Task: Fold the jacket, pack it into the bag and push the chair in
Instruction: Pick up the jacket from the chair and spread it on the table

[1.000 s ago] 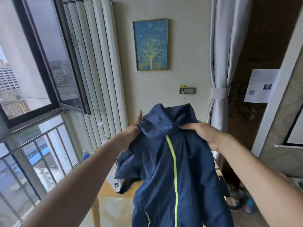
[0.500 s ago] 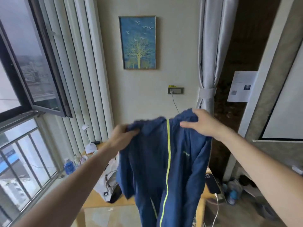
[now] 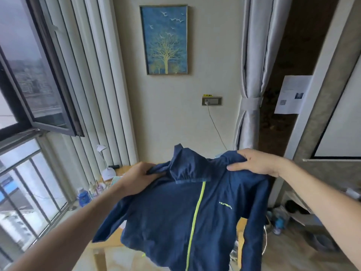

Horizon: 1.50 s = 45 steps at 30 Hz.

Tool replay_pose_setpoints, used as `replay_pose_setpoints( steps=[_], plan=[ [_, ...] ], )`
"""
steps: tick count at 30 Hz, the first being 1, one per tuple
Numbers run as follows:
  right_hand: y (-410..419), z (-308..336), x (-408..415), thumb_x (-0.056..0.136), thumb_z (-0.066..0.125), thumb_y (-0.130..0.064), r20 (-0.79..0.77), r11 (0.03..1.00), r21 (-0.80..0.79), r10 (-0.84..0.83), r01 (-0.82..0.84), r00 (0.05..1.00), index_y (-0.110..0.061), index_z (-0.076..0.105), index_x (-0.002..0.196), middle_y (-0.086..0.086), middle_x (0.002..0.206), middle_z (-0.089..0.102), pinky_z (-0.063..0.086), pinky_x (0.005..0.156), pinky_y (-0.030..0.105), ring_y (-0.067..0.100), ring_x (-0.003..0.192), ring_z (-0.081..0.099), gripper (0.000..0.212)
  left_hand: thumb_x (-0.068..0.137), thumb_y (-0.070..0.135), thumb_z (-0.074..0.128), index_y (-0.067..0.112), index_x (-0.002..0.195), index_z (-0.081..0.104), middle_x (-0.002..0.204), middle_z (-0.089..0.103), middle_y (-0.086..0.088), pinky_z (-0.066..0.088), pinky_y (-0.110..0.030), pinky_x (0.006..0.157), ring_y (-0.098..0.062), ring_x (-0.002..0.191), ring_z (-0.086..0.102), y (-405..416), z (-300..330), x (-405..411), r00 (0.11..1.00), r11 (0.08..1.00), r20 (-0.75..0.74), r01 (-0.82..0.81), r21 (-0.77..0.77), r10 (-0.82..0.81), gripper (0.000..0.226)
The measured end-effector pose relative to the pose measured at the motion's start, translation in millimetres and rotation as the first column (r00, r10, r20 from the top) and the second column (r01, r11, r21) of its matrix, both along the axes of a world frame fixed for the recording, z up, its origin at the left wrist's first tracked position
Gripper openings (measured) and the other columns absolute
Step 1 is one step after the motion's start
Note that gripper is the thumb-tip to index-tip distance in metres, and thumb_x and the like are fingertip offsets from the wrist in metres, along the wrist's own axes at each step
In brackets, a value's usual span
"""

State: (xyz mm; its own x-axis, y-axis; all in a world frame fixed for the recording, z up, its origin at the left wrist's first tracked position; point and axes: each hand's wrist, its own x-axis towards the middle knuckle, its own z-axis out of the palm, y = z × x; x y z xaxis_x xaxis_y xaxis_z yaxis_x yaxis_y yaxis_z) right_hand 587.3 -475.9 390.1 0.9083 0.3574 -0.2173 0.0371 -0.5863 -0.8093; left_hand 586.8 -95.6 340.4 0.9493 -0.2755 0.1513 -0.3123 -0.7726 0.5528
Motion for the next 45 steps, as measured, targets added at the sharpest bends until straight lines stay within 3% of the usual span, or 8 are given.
replay_pose_setpoints(
  steps=[11, 16, 21, 26, 29, 32, 37, 45],
  plan=[
    [-38.9, -50.4, 90.2, 0.086, 0.076, -0.013, -0.098, 0.976, 0.197, -0.074, 0.092, 0.992, -0.018, 0.058, 0.132, -0.002, 0.129, 0.071, 0.055, 0.096, 0.027, 0.014, 0.117, 0.068, 0.05, 0.091, 0.011, 0.049, 0.038, 0.102, 0.076, 0.11, 0.076, -0.001, 0.051, -0.05, 0.104, -0.025, 0.111, 0.068, 28.5, -53.1, 84.2, 0.953, 0.962, -0.303, -0.105, -0.251, 0.025, 0.04],
    [-49.3, -77.1, 201.9, 0.088, 0.074, -0.011, -0.052, 0.978, 0.197, -0.056, 0.065, 0.997, -0.022, 0.059, 0.132, -0.007, 0.127, 0.072, 0.054, 0.097, 0.025, 0.01, 0.116, 0.068, 0.047, 0.089, -0.011, 0.034, 0.034, 0.12, 0.049, 0.113, 0.07, -0.012, 0.058, -0.054, 0.083, -0.04, 0.1, 0.066, 24.6, -79.8, 168.9, 0.943, 0.977, -0.33, -0.108, -0.184, 0.042, 0.057],
    [-47.9, -125.4, 374.3, 0.09, 0.074, -0.012, -0.034, 0.992, 0.121, -0.04, 0.044, 0.999, -0.026, 0.06, 0.127, -0.013, 0.125, 0.069, 0.052, 0.085, 0.011, -0.002, 0.109, 0.067, 0.043, 0.076, -0.026, 0.041, 0.017, 0.087, 0.069, 0.084, 0.065, 0.035, 0.04, -0.002, 0.075, 0.012, 0.084, 0.058, -0.1, -101.6, 297.7, 0.968, 0.982, -0.171, -0.19, -0.003, 0.186, 0.052],
    [-27.6, -196.5, 551.5, 0.091, 0.073, -0.015, 0.038, 0.996, -0.085, 0.007, -0.004, 0.999, -0.011, 0.06, 0.119, -0.007, 0.113, 0.068, 0.049, 0.084, 0.019, 0.011, 0.102, 0.065, 0.031, 0.072, -0.016, 0.039, 0.038, 0.097, 0.069, 0.116, 0.07, 0.001, 0.052, -0.04, 0.097, -0.025, 0.109, 0.062, 7.7, -158.8, 463.7, 0.963, 0.948, -0.151, -0.178, 0.263, 0.223, 0.066],
    [-9.2, -260.9, 635.7, 0.09, 0.074, -0.021, 0.098, 0.966, -0.257, 0.01, 0.016, 0.995, -0.007, 0.06, 0.106, 0.006, 0.104, 0.067, 0.051, 0.088, 0.039, 0.028, 0.095, 0.063, 0.025, 0.072, -0.006, 0.048, 0.033, 0.12, 0.062, 0.128, 0.063, -0.001, 0.05, -0.043, 0.098, -0.029, 0.118, 0.06, 8.1, -208.6, 535.4, 0.96, 0.861, -0.19, -0.083, 0.501, 0.203, 0.063],
    [4.9, -330.0, 677.7, 0.091, 0.072, -0.026, 0.205, 0.924, -0.36, -0.06, 0.133, 0.977, -0.015, 0.049, 0.077, 0.002, 0.076, 0.055, 0.039, 0.059, 0.034, 0.028, 0.072, 0.055, 0.029, 0.087, 0.014, 0.053, 0.02, 0.13, 0.057, 0.131, 0.06, -0.006, 0.049, -0.039, 0.087, -0.03, 0.117, 0.061, -4.2, -266.5, 567.7, 0.959, 0.693, -0.193, -0.006, 0.721, 0.209, 0.044],
    [-0.7, -418.6, 652.7, 0.089, 0.071, -0.032, 0.262, 0.865, -0.386, -0.23, 0.32, 0.937, -0.012, 0.052, 0.14, 0.016, 0.133, 0.059, 0.045, 0.098, 0.044, 0.038, 0.125, 0.052, 0.058, 0.09, 0.028, 0.054, 0.016, 0.139, 0.05, 0.156, 0.038, -0.015, 0.042, -0.047, 0.104, -0.037, 0.136, 0.044, -18.6, -356.1, 557.0, 0.832, 0.595, -0.293, -0.055, 0.802, 0.471, 0.051],
    [-48.8, -511.7, 388.0, 0.087, 0.074, -0.03, 0.186, 0.862, -0.347, -0.323, 0.37, 0.928, -0.02, 0.061, 0.134, 0.007, 0.124, 0.059, 0.049, 0.094, 0.039, 0.03, 0.113, 0.056, 0.05, 0.093, 0.06, 0.054, 0.033, 0.148, 0.038, 0.128, 0.051, -0.009, 0.056, -0.045, 0.081, -0.035, 0.111, 0.062, -15.9, -419.0, 402.1, 0.796, 0.795, -0.388, -0.181, 0.579, 0.464, 0.064]
  ],
)
